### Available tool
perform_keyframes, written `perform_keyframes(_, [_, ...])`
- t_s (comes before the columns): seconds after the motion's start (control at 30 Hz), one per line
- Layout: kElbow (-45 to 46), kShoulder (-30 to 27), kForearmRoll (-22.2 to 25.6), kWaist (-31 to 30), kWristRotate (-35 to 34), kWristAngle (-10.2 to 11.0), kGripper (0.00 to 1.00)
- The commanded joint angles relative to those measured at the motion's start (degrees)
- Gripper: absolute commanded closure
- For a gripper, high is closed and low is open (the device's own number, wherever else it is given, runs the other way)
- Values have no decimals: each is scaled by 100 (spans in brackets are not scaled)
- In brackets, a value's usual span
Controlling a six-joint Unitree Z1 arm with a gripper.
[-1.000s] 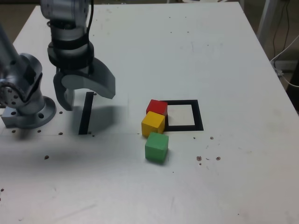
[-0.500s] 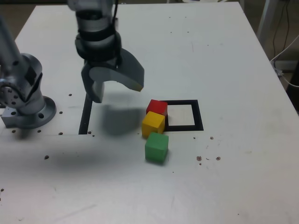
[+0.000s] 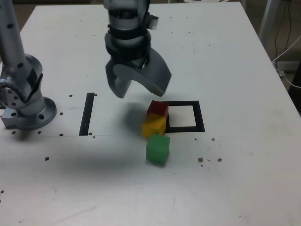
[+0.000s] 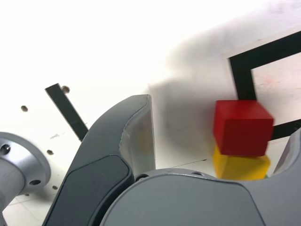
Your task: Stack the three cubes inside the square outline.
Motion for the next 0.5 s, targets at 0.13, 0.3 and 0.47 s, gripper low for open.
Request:
perform_keyframes(0.13, [-246,276,17,-93,23,101,3])
perform_keyframes(0.3, [-415,599,22,-121,23,80,5])
perform_keyframes(0.47, [-600,952,26,-131,23,5,8])
